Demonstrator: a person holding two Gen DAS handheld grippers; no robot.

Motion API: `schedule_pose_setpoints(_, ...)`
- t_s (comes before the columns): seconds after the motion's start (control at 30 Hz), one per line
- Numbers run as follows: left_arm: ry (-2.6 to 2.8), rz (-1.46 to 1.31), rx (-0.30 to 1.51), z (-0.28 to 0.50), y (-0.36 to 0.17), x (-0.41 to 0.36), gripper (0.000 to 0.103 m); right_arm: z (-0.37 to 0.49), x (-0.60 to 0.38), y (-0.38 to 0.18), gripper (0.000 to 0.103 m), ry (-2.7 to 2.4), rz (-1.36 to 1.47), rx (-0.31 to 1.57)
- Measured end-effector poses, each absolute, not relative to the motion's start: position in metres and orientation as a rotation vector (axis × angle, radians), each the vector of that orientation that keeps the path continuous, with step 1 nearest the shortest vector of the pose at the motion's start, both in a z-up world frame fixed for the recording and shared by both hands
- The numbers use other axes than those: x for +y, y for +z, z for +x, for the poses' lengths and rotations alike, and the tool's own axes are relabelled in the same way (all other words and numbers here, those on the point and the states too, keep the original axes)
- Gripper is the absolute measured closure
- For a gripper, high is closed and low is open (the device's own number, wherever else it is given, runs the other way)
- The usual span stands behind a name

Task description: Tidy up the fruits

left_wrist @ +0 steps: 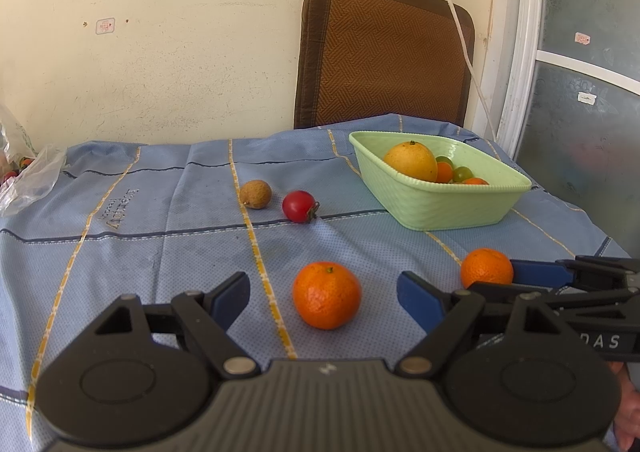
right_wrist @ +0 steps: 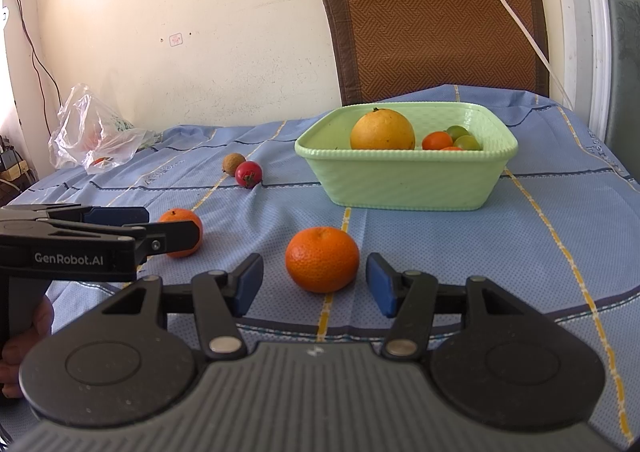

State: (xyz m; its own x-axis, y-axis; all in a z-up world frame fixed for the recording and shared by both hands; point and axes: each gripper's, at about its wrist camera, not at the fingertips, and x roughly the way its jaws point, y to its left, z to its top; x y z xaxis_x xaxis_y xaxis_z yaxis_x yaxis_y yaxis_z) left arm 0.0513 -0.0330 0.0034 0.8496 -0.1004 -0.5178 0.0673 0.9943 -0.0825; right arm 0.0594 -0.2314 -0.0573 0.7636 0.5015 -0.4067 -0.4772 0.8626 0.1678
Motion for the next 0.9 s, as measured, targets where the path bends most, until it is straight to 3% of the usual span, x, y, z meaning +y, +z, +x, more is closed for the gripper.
schedule_pose_setpoints(0.9, -0.088, -0.062, 0.549, 0.0514, 0.0031, -0.0334, 0.020, 0.0600, -0.2316, -0.0570, 0.044, 0.545, 0.061, 0.460)
